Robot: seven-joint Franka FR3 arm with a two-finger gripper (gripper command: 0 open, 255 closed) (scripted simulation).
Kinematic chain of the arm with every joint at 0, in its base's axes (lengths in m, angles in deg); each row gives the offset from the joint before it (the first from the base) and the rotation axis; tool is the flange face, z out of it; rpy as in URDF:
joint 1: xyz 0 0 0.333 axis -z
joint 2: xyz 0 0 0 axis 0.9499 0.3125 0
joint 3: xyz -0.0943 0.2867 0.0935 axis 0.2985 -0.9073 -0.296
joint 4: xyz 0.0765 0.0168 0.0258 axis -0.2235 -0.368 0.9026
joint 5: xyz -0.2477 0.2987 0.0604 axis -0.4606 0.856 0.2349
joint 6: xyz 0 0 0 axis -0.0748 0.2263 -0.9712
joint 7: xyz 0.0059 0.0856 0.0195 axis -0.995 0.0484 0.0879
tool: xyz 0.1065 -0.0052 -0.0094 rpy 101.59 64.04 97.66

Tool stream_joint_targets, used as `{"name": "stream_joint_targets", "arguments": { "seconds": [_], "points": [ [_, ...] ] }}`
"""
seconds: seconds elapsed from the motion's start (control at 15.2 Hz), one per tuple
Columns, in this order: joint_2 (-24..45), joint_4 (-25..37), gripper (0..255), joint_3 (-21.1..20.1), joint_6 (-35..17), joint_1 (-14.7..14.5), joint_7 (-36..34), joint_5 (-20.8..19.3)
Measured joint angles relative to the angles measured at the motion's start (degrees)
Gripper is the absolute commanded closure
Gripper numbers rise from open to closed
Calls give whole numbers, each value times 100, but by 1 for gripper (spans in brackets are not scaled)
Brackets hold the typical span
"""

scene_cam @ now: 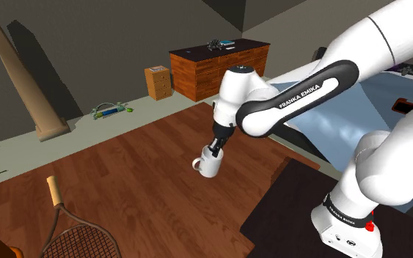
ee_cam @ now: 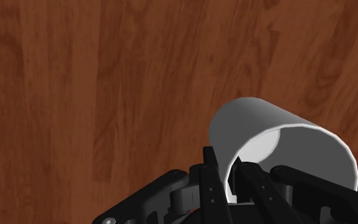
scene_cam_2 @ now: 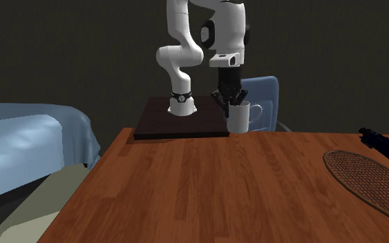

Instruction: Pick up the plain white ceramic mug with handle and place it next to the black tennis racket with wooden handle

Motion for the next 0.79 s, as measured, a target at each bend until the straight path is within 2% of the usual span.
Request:
{"name": "stream_joint_targets", "arguments": {
  "seconds": [0.33,0.79],
  "points": [
    [659,729,255,-476,79,-121,-878,-358],
    [1726,1954,255,-952,373,-450,-2206,-1138]
  ]
}}
